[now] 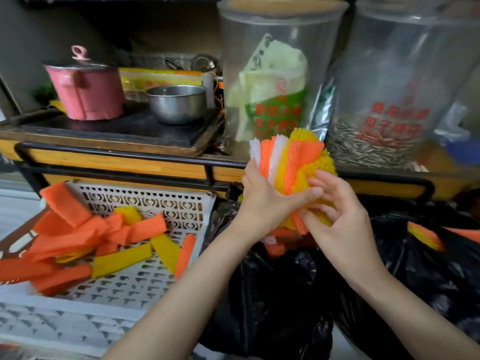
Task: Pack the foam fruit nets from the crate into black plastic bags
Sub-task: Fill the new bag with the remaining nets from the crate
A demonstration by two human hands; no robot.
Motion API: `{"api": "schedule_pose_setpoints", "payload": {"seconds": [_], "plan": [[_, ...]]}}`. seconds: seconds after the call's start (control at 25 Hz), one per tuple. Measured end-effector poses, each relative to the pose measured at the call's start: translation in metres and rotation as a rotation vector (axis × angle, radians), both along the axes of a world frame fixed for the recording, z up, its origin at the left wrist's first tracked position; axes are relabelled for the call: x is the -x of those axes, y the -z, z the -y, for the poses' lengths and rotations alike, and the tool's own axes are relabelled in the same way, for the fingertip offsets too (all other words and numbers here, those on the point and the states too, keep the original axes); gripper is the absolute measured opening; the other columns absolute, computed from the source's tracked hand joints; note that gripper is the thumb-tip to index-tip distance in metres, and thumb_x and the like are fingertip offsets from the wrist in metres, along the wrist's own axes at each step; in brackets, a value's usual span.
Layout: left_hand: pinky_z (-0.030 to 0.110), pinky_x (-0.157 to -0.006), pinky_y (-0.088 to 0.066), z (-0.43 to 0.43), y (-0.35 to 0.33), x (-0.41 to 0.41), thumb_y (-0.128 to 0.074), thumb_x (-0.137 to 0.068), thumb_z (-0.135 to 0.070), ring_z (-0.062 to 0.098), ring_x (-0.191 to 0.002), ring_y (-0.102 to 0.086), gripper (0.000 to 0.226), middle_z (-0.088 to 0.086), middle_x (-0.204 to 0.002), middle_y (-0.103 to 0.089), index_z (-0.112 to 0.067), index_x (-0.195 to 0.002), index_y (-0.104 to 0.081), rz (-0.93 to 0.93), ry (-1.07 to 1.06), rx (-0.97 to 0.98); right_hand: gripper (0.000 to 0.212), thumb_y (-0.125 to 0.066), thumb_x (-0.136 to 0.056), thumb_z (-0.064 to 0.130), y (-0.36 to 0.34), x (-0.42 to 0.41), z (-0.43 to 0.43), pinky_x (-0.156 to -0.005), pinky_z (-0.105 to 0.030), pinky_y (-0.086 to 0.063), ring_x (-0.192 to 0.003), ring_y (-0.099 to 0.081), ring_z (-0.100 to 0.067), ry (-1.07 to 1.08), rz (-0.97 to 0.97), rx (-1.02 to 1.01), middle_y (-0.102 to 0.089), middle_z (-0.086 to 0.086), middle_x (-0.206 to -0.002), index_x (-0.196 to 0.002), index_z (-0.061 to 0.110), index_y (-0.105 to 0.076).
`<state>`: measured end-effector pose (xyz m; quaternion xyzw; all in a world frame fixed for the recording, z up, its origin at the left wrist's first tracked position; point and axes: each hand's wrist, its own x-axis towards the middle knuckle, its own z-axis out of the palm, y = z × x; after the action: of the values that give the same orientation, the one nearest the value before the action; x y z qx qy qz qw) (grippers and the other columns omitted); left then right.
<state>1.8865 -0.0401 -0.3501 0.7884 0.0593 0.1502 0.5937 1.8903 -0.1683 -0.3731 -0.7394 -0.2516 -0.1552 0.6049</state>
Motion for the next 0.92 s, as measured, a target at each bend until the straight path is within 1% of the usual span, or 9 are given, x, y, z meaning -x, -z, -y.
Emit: {"api": "schedule_pose_setpoints", "payload": {"seconds": [0.16, 0.28, 0.4, 0.48, 0.56, 0.68, 0.8, 0.88, 0.92], "plan": [[0.039, -0.1, -0.045, 0.001, 0.01, -0.013, -0.072, -0.045, -0.044, 0.02, -0.121, -0.049, 0.113, 0.006, -0.134, -0.044, -0.015, -0.139, -0.018, -0.064, -0.03, 0.031, 0.059, -0.059, -0.083, -0.01, -0.001, -0.003, 0.01, -0.082, -0.019, -0.049, -0.103, -0.06, -0.004, -0.093, 0.005, -0.015, -0.061, 0.007, -0.113, -0.117, 0.034, -0.042], [0.042, -0.1, -0.046, -0.008, 0.006, -0.015, -0.07, -0.042, -0.045, 0.023, -0.12, -0.05, 0.112, 0.008, -0.132, -0.047, -0.013, -0.138, -0.023, -0.01, -0.118, -0.039, 0.049, -0.057, -0.086, -0.007, -0.008, -0.004, 0.01, -0.081, -0.018, -0.049, -0.098, -0.062, -0.006, -0.194, -0.027, -0.083, -0.061, 0.003, -0.111, -0.115, 0.03, -0.042], [0.045, -0.097, -0.047, -0.023, -0.006, -0.018, -0.065, -0.036, -0.052, 0.025, -0.118, -0.052, 0.119, 0.01, -0.133, -0.045, -0.014, -0.14, -0.021, 0.053, -0.167, -0.105, 0.038, -0.054, -0.088, -0.008, -0.001, -0.03, 0.02, -0.076, -0.019, -0.049, -0.089, -0.063, -0.011, 0.025, -0.039, -0.175, -0.061, 0.0, -0.1, -0.103, 0.026, -0.045], [0.046, -0.095, -0.048, -0.031, -0.014, -0.019, -0.065, -0.036, -0.053, 0.027, -0.117, -0.052, 0.12, 0.011, -0.134, -0.044, -0.015, -0.141, -0.019, 0.063, -0.191, -0.152, 0.032, -0.059, -0.087, 0.001, 0.018, -0.056, 0.028, -0.086, -0.024, -0.044, -0.104, -0.059, -0.019, 0.156, -0.119, 0.108, -0.059, -0.004, -0.11, -0.111, 0.019, -0.047], [0.047, -0.094, -0.049, -0.035, -0.019, -0.019, -0.066, -0.037, -0.054, 0.028, -0.118, -0.052, 0.121, 0.011, -0.135, -0.041, -0.019, -0.142, -0.016, 0.063, -0.19, -0.178, 0.05, -0.067, -0.084, 0.019, 0.039, -0.075, 0.032, -0.096, -0.024, -0.036, -0.121, -0.05, -0.022, 0.111, -0.298, 0.474, -0.054, -0.009, -0.129, -0.128, 0.009, -0.044], [0.047, -0.094, -0.048, -0.034, -0.022, -0.016, -0.065, -0.038, -0.054, 0.029, -0.119, -0.051, 0.122, 0.011, -0.137, -0.039, -0.023, -0.143, -0.013, 0.076, -0.162, -0.195, 0.075, -0.074, -0.077, 0.032, 0.054, -0.085, 0.033, -0.096, -0.022, -0.035, -0.126, -0.047, -0.021, -0.015, -0.452, 0.777, -0.049, -0.01, -0.136, -0.138, 0.008, -0.037], [0.038, -0.099, -0.044, -0.024, -0.024, -0.016, -0.07, -0.043, -0.048, 0.025, -0.12, -0.049, 0.119, 0.009, -0.136, -0.038, -0.017, -0.144, -0.014, 0.113, -0.156, -0.255, 0.052, -0.075, -0.077, 0.019, 0.053, -0.086, 0.044, -0.073, -0.012, -0.035, -0.112, -0.057, -0.02, 0.035, -0.421, 0.87, -0.062, -0.007, -0.116, -0.124, 0.011, -0.056], [0.027, -0.096, -0.038, -0.01, -0.023, -0.012, -0.078, -0.058, -0.035, 0.023, -0.122, -0.044, 0.112, 0.008, -0.137, -0.033, -0.014, -0.146, -0.012, 0.121, -0.135, -0.416, 0.01, -0.069, -0.082, 0.019, 0.047, -0.082, 0.057, -0.057, -0.016, -0.033, -0.089, -0.062, -0.021, 0.181, -0.328, 0.812, -0.064, 0.0, -0.084, -0.091, 0.016, -0.067], [0.028, -0.095, -0.038, -0.001, -0.021, -0.01, -0.078, -0.062, -0.031, 0.024, -0.123, -0.042, 0.111, 0.009, -0.137, -0.032, -0.012, -0.147, -0.009, 0.142, -0.114, -0.531, 0.011, -0.066, -0.086, 0.02, 0.042, -0.079, 0.064, -0.054, -0.018, -0.035, -0.076, -0.061, -0.02, 0.241, -0.316, 0.743, -0.062, 0.003, -0.071, -0.075, 0.018, -0.065]]}}
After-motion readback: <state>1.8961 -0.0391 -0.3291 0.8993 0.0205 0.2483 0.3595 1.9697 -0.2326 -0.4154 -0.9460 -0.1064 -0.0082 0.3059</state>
